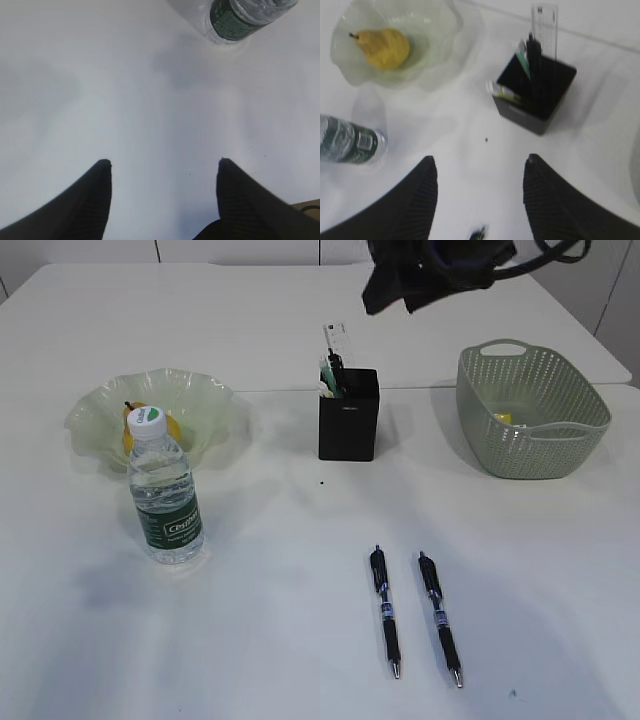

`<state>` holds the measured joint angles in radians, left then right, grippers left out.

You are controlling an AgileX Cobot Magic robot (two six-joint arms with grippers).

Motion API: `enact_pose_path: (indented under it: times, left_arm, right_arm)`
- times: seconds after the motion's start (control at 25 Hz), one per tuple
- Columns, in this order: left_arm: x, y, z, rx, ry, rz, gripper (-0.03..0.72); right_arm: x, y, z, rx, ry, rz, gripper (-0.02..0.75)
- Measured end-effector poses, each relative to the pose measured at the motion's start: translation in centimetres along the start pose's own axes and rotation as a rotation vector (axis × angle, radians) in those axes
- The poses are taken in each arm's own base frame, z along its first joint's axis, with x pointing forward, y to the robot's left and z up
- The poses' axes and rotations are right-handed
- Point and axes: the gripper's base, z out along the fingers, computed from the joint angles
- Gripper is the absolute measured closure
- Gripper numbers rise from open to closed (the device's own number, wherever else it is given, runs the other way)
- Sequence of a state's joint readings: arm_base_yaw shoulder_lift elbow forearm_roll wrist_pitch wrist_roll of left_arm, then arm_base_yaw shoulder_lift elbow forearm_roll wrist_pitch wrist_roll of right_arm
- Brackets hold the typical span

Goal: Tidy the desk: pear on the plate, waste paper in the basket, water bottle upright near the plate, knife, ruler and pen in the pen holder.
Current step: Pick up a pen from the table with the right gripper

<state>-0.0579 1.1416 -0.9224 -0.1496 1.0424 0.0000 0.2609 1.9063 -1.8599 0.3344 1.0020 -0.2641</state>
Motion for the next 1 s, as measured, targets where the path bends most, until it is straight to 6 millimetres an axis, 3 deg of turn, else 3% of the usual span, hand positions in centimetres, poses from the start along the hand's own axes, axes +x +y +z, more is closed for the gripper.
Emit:
enact_pose_path:
  times: [0.24, 0.36, 0.56, 0.8, 1.0]
  left_arm:
    - [0.1, 0.0, 0.0, 0.000, 0.008, 0.000, 0.222]
    - [0.1, 0.0, 0.0, 0.000, 0.010, 0.000, 0.222]
    - [0.1, 0.0, 0.0, 0.000, 0.012, 0.000, 0.222]
    - [0.1, 0.0, 0.0, 0.002, 0.015, -0.001, 0.222]
    - [0.1, 0.0, 0.0, 0.002, 0.015, -0.001, 0.223]
  right_arm:
    - [1.7, -0.1, -1.8, 0.089, 0.184, 0.104, 0.329]
    - [2.6, 0.1, -1.6, 0.170, 0.240, 0.103, 0.329]
    - [6.2, 1.4, 1.5, 0.171, 0.402, 0.128, 0.329]
    - [11.5, 1.1, 4.9, 0.198, 0.549, 0.241, 0.329]
    - [13.7, 0.8, 6.2, 0.217, 0.570, 0.302, 0.329]
